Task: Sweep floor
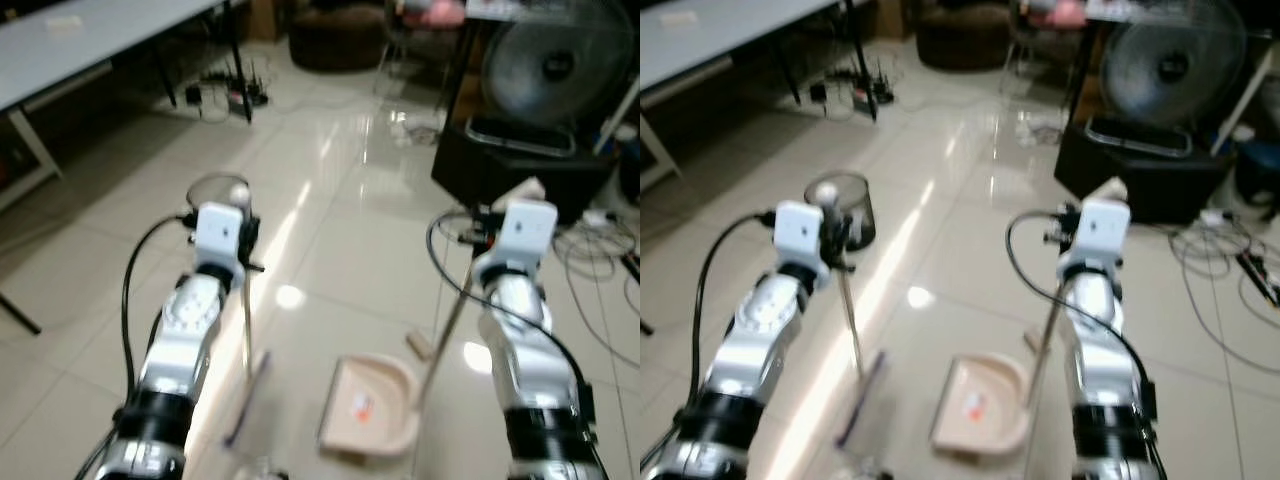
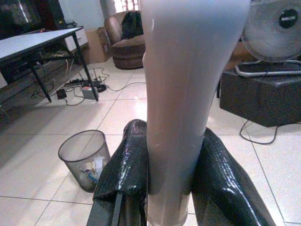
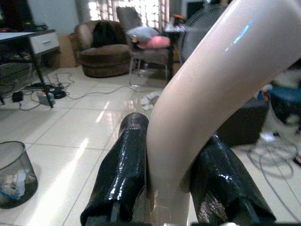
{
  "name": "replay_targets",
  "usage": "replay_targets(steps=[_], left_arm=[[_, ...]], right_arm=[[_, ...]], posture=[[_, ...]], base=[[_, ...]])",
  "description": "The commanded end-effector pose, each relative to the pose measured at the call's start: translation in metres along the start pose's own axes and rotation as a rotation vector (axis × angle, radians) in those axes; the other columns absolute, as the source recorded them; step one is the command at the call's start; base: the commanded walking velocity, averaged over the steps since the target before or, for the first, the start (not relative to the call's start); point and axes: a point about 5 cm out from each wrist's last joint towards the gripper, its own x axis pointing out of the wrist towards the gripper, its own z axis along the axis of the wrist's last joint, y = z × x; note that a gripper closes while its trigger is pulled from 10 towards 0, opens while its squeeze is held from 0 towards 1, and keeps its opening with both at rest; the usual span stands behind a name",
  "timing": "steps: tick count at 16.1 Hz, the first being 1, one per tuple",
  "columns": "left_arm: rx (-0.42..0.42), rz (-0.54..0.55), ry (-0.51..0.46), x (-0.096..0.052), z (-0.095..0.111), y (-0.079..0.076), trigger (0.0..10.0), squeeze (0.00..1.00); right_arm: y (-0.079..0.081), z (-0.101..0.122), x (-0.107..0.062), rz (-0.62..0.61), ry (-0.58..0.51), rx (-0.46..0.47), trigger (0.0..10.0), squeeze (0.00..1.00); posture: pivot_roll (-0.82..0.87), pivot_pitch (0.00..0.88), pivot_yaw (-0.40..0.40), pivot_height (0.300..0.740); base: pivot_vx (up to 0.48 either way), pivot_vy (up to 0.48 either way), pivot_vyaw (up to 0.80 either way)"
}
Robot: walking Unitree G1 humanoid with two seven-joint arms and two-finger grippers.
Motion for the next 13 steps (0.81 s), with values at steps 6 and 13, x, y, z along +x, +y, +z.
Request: replay_targets(steps=[6, 13], left_arm=[[-0.008, -0.026, -0.108, 0.006, 0.026, -0.001, 10.0, 0.0], [-0.004, -0.068, -0.096, 0.005, 0.024, -0.002, 10.0, 0.0]], right_arm=[[0.006, 0.013, 0.006, -0.002, -0.048, 0.076, 10.0, 0.0], [-0.005, 0.012, 0.005, -0.011, -0.054, 0.03, 10.0, 0.0]], posture=[[0.07, 0.015, 0.035, 0.74], [0.05, 0.042, 0.041, 0.74]], base=[[0.0, 0.0, -0.4], [0.108, 0.0, -0.11]])
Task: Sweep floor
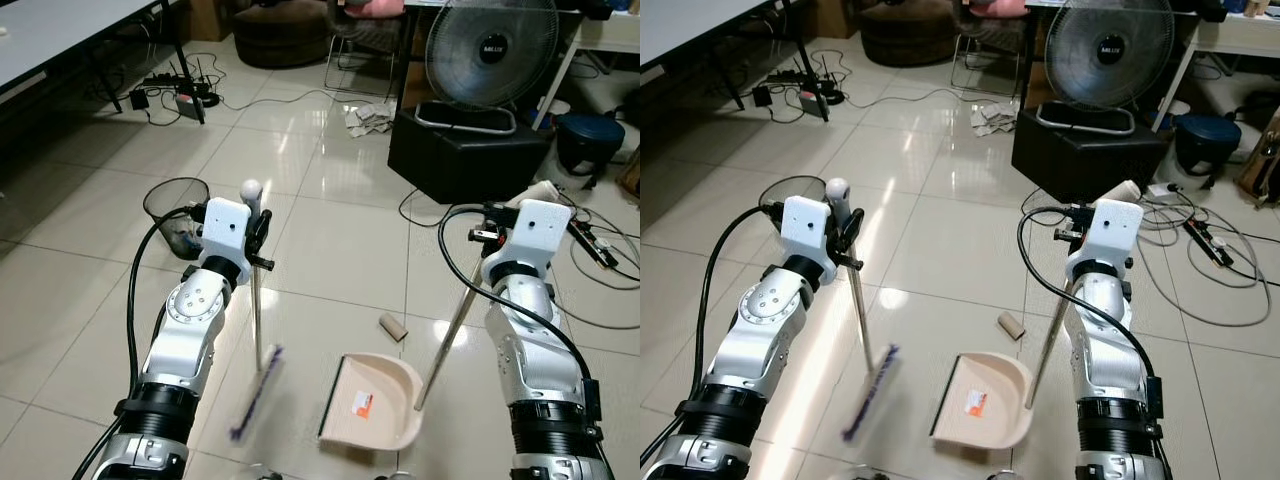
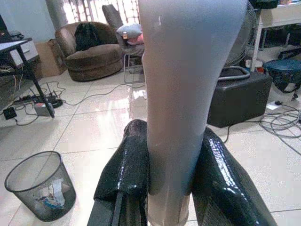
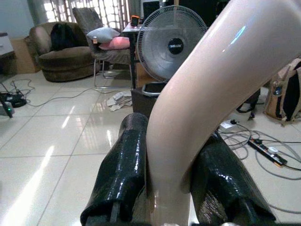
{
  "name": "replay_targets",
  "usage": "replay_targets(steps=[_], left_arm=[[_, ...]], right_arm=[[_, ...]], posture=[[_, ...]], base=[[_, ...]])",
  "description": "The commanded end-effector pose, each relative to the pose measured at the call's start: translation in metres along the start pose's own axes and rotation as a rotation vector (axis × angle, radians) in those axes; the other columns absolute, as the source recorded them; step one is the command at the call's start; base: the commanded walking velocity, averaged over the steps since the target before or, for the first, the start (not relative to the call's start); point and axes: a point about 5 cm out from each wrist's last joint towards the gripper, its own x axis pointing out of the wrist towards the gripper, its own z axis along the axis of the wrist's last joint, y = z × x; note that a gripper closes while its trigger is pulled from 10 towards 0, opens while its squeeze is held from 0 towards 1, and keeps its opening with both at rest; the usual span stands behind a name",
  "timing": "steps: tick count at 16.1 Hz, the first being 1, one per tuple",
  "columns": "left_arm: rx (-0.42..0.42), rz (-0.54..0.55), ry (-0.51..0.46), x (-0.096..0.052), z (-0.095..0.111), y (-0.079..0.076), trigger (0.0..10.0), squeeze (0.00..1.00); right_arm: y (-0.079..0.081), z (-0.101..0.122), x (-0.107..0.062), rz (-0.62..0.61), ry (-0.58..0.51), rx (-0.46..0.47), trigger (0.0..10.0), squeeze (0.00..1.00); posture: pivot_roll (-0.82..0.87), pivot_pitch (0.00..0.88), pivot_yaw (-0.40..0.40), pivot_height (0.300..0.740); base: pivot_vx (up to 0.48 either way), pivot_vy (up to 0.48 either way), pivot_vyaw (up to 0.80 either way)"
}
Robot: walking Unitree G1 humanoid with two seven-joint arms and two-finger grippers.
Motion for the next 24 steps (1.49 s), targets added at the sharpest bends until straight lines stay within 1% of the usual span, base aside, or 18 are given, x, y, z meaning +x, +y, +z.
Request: replay_targets(steps=[1, 5, 7, 11, 20, 21, 22, 24], left_arm=[[0.005, -0.011, -0.057, 0.001, 0.013, -0.001, 10.0, 0.0], [0.008, -0.035, -0.06, -0.002, 0.011, -0.008, 10.0, 0.0], [0.006, -0.05, -0.063, -0.002, 0.011, -0.011, 10.0, 0.0], [0.009, -0.043, -0.06, -0.004, 0.011, -0.006, 10.0, 0.0], [0.023, -0.057, -0.061, -0.003, 0.012, -0.003, 10.0, 0.0], [0.026, -0.058, -0.061, -0.002, 0.013, -0.002, 10.0, 0.0], [0.031, -0.041, -0.058, -0.003, 0.013, 0.005, 10.0, 0.0], [0.031, -0.025, -0.048, -0.006, 0.01, 0.01, 10.0, 0.0]], right_arm=[[-0.001, 0.007, -0.001, 0.005, -0.038, 0.021, 10.0, 0.0], [-0.004, 0.004, -0.004, -0.029, -0.024, 0.025, 10.0, 0.0], [-0.007, 0.004, -0.008, -0.042, -0.029, 0.029, 10.0, 0.0], [-0.006, 0.003, -0.01, -0.049, -0.028, 0.049, 10.0, 0.0], [-0.005, 0.004, -0.012, -0.041, -0.036, 0.058, 10.0, 0.0], [-0.004, 0.005, -0.01, -0.046, -0.036, 0.072, 10.0, 0.0], [-0.002, 0.008, -0.007, -0.044, -0.039, 0.092, 10.0, 0.0], [-0.002, 0.005, -0.01, -0.043, -0.032, 0.093, 10.0, 0.0]], posture=[[0.05, 0.042, 0.04, 0.74], [0.04, 0.037, 0.053, 0.74], [0.04, 0.029, 0.056, 0.74], [0.05, 0.03, 0.061, 0.74], [0.05, 0.013, 0.071, 0.74], [0.05, 0.028, 0.07, 0.74], [0.05, 0.046, 0.073, 0.74], [0.05, 0.026, 0.07, 0.74]], base=[[0.277, 0.0, 0.0], [0.309, 0.0, -0.7], [0.352, 0.0, 0.0], [0.36, 0.0, 0.0], [0.375, 0.0, 0.0], [0.375, 0.0, 0.0], [0.386, 0.0, 0.0], [0.388, 0.0, 0.0]])
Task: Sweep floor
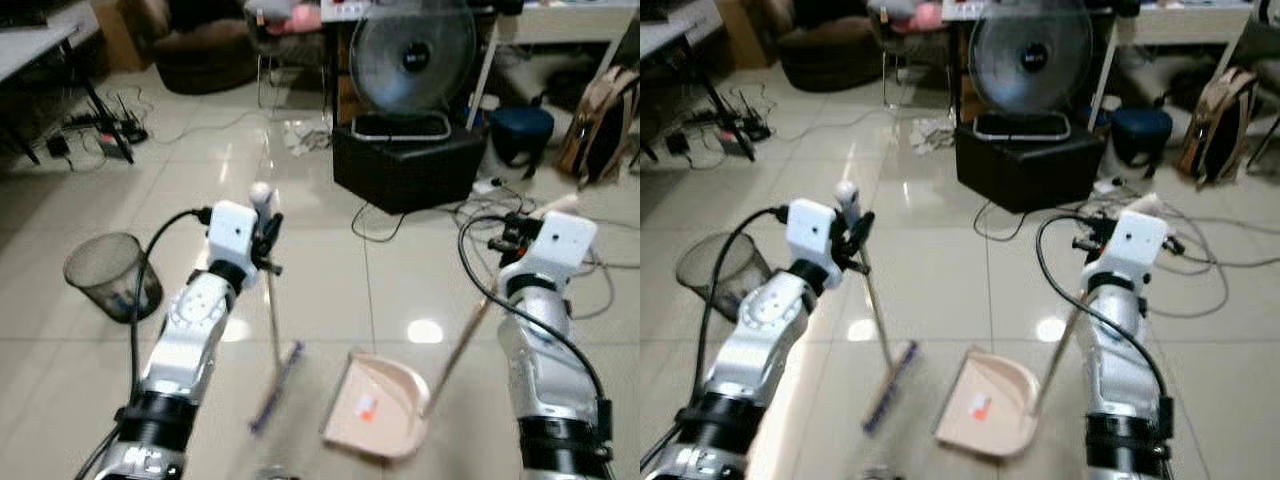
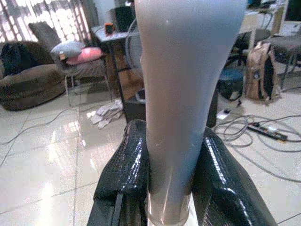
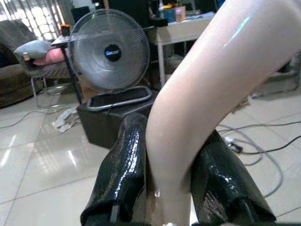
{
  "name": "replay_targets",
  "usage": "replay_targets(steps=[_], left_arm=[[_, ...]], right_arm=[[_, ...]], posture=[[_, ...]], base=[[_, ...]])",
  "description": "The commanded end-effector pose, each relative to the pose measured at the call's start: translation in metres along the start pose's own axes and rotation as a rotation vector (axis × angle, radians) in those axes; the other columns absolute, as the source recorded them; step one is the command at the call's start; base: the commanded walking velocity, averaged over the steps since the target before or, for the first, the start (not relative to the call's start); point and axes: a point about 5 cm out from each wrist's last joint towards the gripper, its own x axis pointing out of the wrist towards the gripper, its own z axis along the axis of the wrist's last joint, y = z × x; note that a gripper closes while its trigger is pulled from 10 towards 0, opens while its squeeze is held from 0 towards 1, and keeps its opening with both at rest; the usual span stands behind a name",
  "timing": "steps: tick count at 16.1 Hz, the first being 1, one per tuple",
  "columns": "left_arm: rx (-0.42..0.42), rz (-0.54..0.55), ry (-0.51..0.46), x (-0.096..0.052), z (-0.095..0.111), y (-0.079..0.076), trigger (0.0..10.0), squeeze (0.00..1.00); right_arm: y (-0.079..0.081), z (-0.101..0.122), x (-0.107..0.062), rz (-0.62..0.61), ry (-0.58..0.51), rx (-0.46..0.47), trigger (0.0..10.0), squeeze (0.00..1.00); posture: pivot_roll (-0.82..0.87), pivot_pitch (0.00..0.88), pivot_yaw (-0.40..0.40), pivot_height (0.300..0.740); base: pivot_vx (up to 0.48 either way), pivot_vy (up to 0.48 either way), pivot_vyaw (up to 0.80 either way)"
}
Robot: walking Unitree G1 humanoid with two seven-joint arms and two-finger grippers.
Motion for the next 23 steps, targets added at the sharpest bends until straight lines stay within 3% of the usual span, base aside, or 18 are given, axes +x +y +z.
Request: replay_targets(steps=[1, 6, 12, 16, 19, 23], left_arm=[[0.03, 0.036, -0.035, 0.001, 0.01, 0.012, 10.0, 0.0], [0.048, 0.05, -0.076, 0.011, 0.024, 0.018, 10.0, 0.0], [0.036, 0.043, -0.07, 0.015, 0.02, 0.012, 10.0, 0.0], [0.051, 0.03, -0.077, 0.017, 0.023, 0.014, 10.0, 0.0], [0.044, 0.002, -0.063, 0.016, 0.018, 0.007, 10.0, 0.0], [0.036, -0.024, -0.062, 0.017, 0.017, -0.001, 10.0, 0.0]], right_arm=[[0.009, 0.011, 0.001, 0.031, -0.043, 0.036, 10.0, 0.0], [0.017, 0.031, 0.006, 0.109, -0.141, 0.082, 10.0, 0.0], [0.011, 0.031, 0.001, 0.098, -0.155, 0.001, 10.0, 0.0], [0.008, 0.028, -0.004, 0.092, -0.152, 0.025, 10.0, 0.0], [0.005, 0.023, -0.006, 0.064, -0.121, 0.048, 10.0, 0.0], [0.002, 0.026, -0.005, 0.082, -0.136, 0.005, 10.0, 0.0]], posture=[[0.05, 0.031, 0.072, 0.74], [0.04, 0.041, 0.082, 0.74], [0.01, 0.061, 0.11, 0.74], [0.02, 0.068, 0.119, 0.74], [0.01, 0.082, 0.119, 0.74], [0.0, 0.082, 0.115, 0.74]], base=[[0.39, 0.0, 0.0], [0.391, 0.0, 0.0], [0.409, 0.0, 0.0], [0.416, 0.0, 0.0], [0.412, 0.0, 0.0], [0.414, 0.0, -0.4]])
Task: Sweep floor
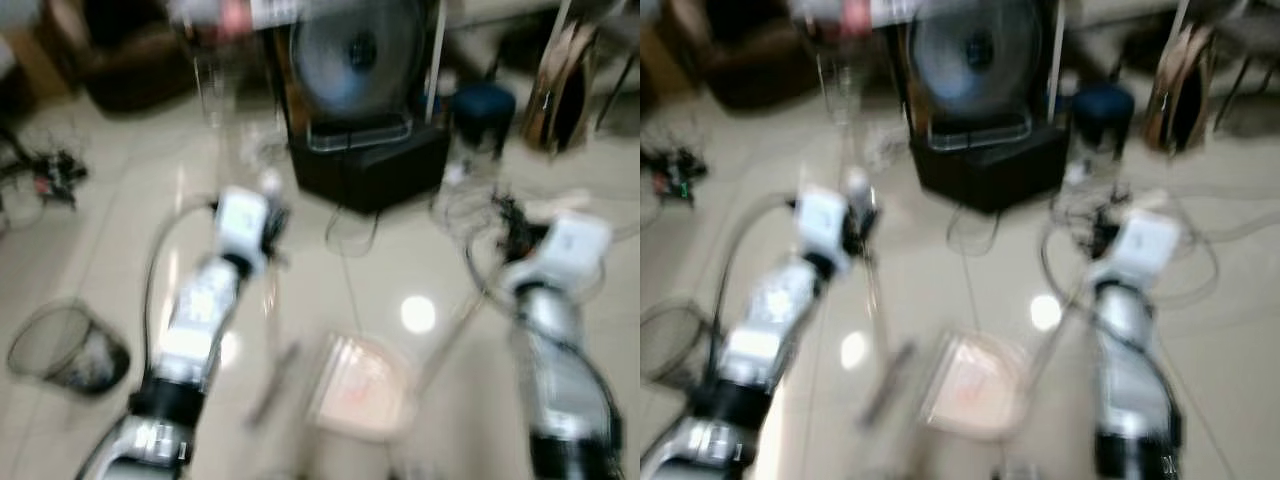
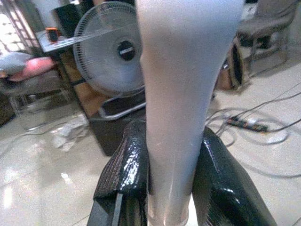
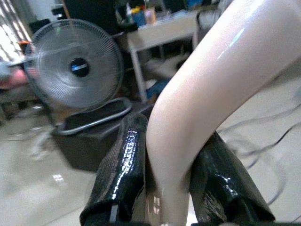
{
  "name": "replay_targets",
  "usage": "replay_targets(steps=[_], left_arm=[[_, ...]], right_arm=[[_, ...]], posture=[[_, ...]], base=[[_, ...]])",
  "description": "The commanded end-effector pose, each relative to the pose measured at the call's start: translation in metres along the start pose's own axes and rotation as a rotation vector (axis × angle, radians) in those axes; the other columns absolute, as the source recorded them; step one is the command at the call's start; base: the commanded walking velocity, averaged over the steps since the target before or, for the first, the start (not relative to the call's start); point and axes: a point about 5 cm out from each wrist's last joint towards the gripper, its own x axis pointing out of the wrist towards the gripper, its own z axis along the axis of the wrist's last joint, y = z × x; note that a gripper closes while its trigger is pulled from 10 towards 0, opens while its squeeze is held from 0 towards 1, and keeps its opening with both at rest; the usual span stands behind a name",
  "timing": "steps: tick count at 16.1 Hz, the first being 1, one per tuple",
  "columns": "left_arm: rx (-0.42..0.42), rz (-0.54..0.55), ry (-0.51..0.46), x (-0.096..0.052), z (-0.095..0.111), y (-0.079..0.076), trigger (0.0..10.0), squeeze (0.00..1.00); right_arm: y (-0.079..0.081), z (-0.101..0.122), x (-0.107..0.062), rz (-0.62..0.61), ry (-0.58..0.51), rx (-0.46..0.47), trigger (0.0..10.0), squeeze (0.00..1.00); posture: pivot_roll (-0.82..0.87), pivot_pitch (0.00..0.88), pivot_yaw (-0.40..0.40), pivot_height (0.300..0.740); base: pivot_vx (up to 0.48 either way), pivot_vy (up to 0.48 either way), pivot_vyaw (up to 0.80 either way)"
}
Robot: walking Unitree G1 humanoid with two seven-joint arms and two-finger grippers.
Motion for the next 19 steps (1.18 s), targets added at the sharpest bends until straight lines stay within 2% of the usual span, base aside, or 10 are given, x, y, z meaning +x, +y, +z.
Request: replay_targets(steps=[1, 4, 7, 13, 16, 17, 19], left_arm=[[0.044, 0.034, -0.027, -0.002, 0.008, 0.013, 10.0, 0.0], [0.042, 0.044, -0.024, -0.005, 0.006, 0.015, 10.0, 0.0], [0.032, 0.059, -0.022, -0.006, 0.004, 0.017, 10.0, 0.0], [0.047, 0.101, -0.013, -0.005, 0.002, 0.02, 10.0, 0.0], [0.049, 0.093, -0.002, -0.005, 0.001, 0.02, 10.0, 0.0], [0.03, 0.089, 0.002, -0.006, 0.0, 0.019, 10.0, 0.0], [0.046, 0.077, -0.005, -0.008, 0.0, 0.017, 10.0, 0.0]], right_arm=[[0.014, 0.011, 0.001, 0.049, -0.049, 0.023, 10.0, 0.0], [0.009, 0.005, -0.004, 0.018, -0.022, 0.033, 10.0, 0.0], [0.011, 0.007, -0.002, 0.033, -0.024, 0.013, 10.0, 0.0], [0.005, 0.011, -0.002, 0.01, -0.04, 0.044, 10.0, 0.0], [0.004, 0.008, -0.004, 0.003, -0.032, 0.036, 10.0, 0.0], [0.002, 0.007, -0.006, -0.016, -0.025, 0.049, 10.0, 0.0], [0.001, 0.005, -0.009, -0.018, -0.019, 0.072, 10.0, 0.0]], posture=[[0.0, 0.08, 0.11, 0.74], [0.0, 0.083, 0.108, 0.74], [0.0, 0.084, 0.102, 0.74], [-0.01, 0.085, 0.109, 0.74], [0.0, 0.093, 0.115, 0.74], [0.0, 0.1, 0.118, 0.74], [0.0, 0.106, 0.121, 0.74]], base=[[0.412, 0.0, 0.0], [0.412, 0.0, 0.0], [0.399, 0.0, 0.0], [0.0, 0.0, 0.0], [0.0, 0.0, 0.0], [0.0, 0.0, 0.0], [0.0, 0.0, 0.0]])
